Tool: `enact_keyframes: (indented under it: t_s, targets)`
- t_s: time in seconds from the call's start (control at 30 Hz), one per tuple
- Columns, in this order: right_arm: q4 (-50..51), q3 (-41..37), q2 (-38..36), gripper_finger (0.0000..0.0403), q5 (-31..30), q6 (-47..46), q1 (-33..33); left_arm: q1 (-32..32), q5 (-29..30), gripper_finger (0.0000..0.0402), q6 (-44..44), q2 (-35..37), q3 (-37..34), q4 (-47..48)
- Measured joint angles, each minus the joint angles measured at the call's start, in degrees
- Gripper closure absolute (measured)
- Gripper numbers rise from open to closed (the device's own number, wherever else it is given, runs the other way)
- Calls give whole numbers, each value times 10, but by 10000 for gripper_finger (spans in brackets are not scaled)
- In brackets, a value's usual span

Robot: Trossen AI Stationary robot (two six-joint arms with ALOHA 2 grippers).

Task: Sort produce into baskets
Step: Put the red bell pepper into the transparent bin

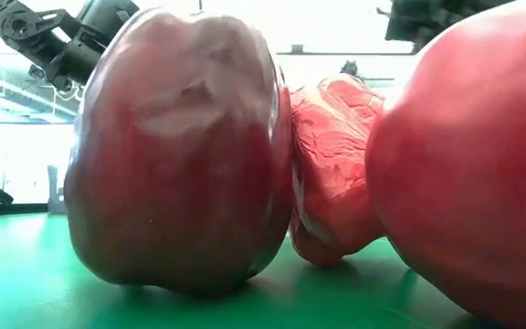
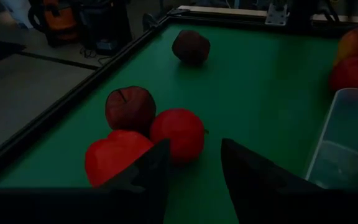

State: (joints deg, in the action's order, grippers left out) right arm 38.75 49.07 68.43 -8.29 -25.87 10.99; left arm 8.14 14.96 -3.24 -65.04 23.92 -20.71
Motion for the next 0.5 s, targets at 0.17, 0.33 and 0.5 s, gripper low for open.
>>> enact_keyframes:
  t_s: [0.17, 0.33, 0.5]
  targets:
    - [132, 0, -19, 239, 19, -89, 26, 0, 0, 254, 12, 0, 0, -1]
    - [90, 0, -2, 239, -6, -99, 63, 1, 0, 254, 33, 0, 0, -23]
    - [-71, 0, 37, 239, 31, -54, 95, 1, -6, 254, 46, 0, 0, -36]
